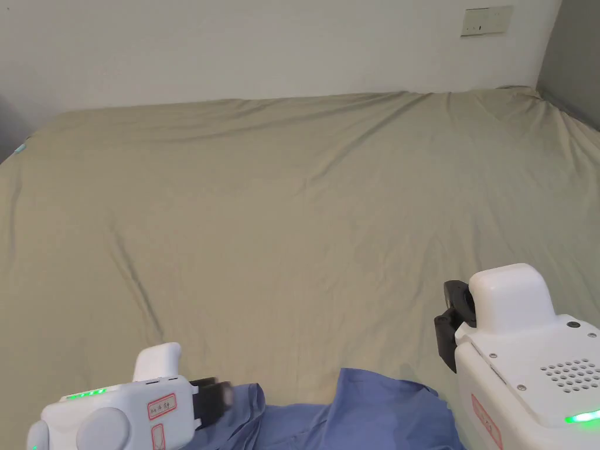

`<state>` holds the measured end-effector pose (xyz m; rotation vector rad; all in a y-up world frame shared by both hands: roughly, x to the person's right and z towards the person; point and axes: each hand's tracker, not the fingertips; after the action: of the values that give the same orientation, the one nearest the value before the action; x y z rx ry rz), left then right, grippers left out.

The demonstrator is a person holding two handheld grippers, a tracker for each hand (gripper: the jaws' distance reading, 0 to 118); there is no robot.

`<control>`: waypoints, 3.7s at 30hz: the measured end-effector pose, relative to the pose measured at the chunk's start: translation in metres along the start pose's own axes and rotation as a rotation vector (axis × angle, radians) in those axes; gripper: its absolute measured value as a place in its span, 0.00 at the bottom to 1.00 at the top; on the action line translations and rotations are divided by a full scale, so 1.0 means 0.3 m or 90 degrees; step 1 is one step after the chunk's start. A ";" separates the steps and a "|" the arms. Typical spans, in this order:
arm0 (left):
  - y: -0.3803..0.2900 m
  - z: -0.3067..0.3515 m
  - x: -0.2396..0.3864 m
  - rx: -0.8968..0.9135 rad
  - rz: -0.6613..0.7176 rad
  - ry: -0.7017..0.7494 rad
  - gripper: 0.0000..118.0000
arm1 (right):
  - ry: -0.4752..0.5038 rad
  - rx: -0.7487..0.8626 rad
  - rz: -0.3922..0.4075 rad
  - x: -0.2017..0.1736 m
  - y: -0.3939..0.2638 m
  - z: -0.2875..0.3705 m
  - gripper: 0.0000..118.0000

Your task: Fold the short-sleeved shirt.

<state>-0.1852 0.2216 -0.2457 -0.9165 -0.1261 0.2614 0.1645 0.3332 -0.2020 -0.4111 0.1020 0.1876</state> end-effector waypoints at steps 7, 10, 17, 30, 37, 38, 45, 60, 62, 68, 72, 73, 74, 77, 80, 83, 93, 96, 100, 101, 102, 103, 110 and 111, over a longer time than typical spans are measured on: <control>-0.171 -0.070 -0.061 0.015 -0.176 0.122 0.00 | 0.002 0.002 0.015 -0.046 0.016 0.008 0.01; -0.281 -0.138 -0.019 -0.017 -0.194 0.119 0.00 | -0.005 0.000 0.025 -0.052 0.019 0.008 0.01; -0.408 -0.220 0.151 0.008 -0.327 0.171 0.00 | -0.006 -0.013 0.033 -0.058 0.020 0.002 0.01; -0.293 -0.087 0.094 0.022 -0.111 -0.166 0.02 | 0.006 -0.015 0.042 -0.098 0.039 -0.017 0.01; -0.169 0.003 -0.342 0.051 0.134 -0.146 0.94 | 0.016 -0.005 0.053 -0.132 0.058 -0.013 0.01; -0.157 0.006 -0.393 0.039 0.155 -0.132 0.99 | 0.016 -0.005 0.053 -0.135 0.058 -0.013 0.01; -0.128 -0.060 -0.617 -0.030 0.278 -0.269 0.99 | 0.025 -0.011 0.061 -0.171 0.050 -0.012 0.01; -0.152 -0.203 -0.581 -0.132 0.353 -0.362 0.85 | 0.065 -0.027 0.047 -0.201 0.055 -0.022 0.01; -0.138 -0.182 -0.595 -0.133 0.305 -0.309 0.63 | 0.066 -0.027 0.051 -0.208 0.053 -0.020 0.01; -0.132 -0.185 -0.649 -0.133 0.319 -0.323 0.62 | 0.076 -0.032 0.061 -0.222 0.046 -0.015 0.01; -0.187 -0.248 -0.578 -0.142 0.388 -0.428 0.61 | 0.075 -0.034 0.056 -0.224 0.045 -0.014 0.01; -0.191 -0.255 -0.561 -0.139 0.392 -0.452 0.55 | 0.075 -0.034 0.055 -0.224 0.046 -0.014 0.01; -0.198 -0.272 -0.539 -0.164 0.393 -0.444 0.36 | 0.075 -0.034 0.054 -0.224 0.047 -0.015 0.01; -0.221 -0.345 -0.535 -0.188 0.296 -0.315 0.14 | 0.076 -0.034 0.054 -0.224 0.052 -0.014 0.01; -0.205 -0.310 -0.550 -0.144 0.324 -0.320 0.14 | 0.073 -0.032 0.060 -0.222 0.056 -0.010 0.01; -0.178 -0.260 -0.517 -0.132 0.253 -0.281 0.14 | 0.071 -0.032 0.059 -0.216 0.059 -0.010 0.01; -0.076 -0.078 -0.509 -0.080 0.115 -0.063 0.14 | 0.062 -0.022 0.055 -0.201 0.071 0.008 0.01; -0.037 0.011 -0.593 -0.059 0.114 0.000 0.14 | 0.062 -0.017 0.053 -0.195 0.076 0.014 0.01; 0.011 0.151 -0.640 -0.032 0.064 0.157 0.14 | 0.061 -0.010 0.048 -0.191 0.079 0.020 0.01; 0.024 0.182 -0.636 -0.029 0.062 0.182 0.14 | 0.062 -0.010 0.046 -0.190 0.079 0.020 0.01; 0.038 0.208 -0.635 -0.037 0.076 0.188 0.14 | 0.063 -0.009 0.044 -0.190 0.079 0.020 0.01; 0.054 0.234 -0.625 -0.037 0.088 0.172 0.14 | 0.063 -0.009 0.042 -0.190 0.079 0.019 0.01; 0.117 0.271 -0.385 -0.014 0.122 0.024 0.14 | 0.071 -0.007 0.040 -0.193 0.080 0.028 0.01; 0.118 0.252 -0.342 -0.025 0.119 0.008 0.14 | 0.072 -0.006 0.039 -0.188 0.079 0.032 0.01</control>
<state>-0.3063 0.2718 -0.2280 -0.9692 -0.0343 0.4281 0.1051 0.3495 -0.1947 -0.4288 0.2250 0.2259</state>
